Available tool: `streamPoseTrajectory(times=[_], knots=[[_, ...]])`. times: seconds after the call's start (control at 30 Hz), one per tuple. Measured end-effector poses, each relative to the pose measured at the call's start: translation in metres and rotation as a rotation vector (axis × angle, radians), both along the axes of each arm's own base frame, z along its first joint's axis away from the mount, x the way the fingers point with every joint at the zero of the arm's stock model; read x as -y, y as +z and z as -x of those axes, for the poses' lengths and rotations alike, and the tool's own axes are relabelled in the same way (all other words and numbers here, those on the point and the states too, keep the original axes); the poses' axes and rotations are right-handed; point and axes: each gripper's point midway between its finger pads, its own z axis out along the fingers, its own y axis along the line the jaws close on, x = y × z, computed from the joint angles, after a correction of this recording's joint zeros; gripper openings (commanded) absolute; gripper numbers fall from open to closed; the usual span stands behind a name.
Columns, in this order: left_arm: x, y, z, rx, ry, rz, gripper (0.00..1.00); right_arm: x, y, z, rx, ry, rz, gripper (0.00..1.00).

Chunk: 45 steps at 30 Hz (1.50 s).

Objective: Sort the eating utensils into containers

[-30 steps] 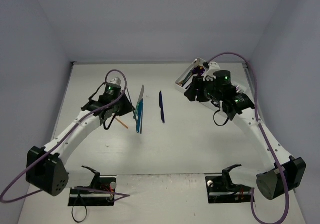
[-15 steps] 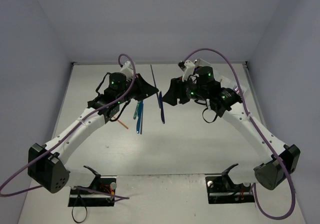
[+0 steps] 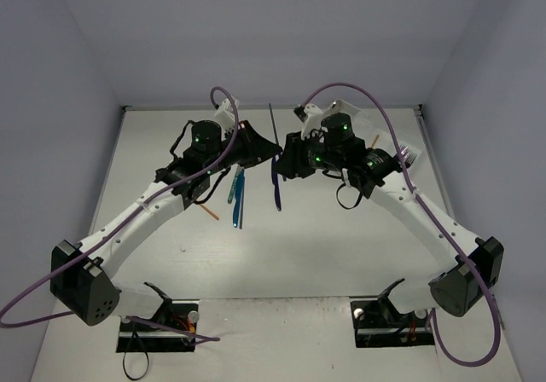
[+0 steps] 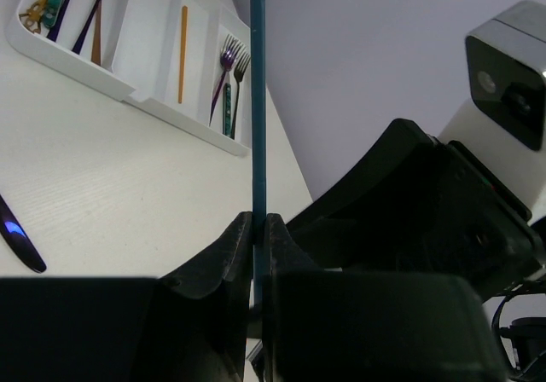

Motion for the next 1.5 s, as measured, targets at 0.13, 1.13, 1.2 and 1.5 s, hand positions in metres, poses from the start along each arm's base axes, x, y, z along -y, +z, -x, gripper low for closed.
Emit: streamPoseTrajectory(times=[0.13,1.13,1.2,1.5], knots=[[0.001,0.0,0.001,0.002,-0.003,0.001,0.02,0.003,-0.001,-0.005,0.008,-0.033,0.01,0.0],[-0.192,-0.09,0.046,-0.049,0.5,-0.778,0.81,0.248,-0.175,-0.183,-0.28,-1.053,0.346,0.0],[-0.201,-0.102,0.056,-0.074,0.496,-0.81,0.81,0.263,-0.194,-0.194,-0.312,-1.102,0.362,0.01],[-0.214,-0.108,0.076,-0.096,0.487,-0.839,0.81,0.295,-0.253,-0.217,-0.398,-1.189,0.421,0.35]])
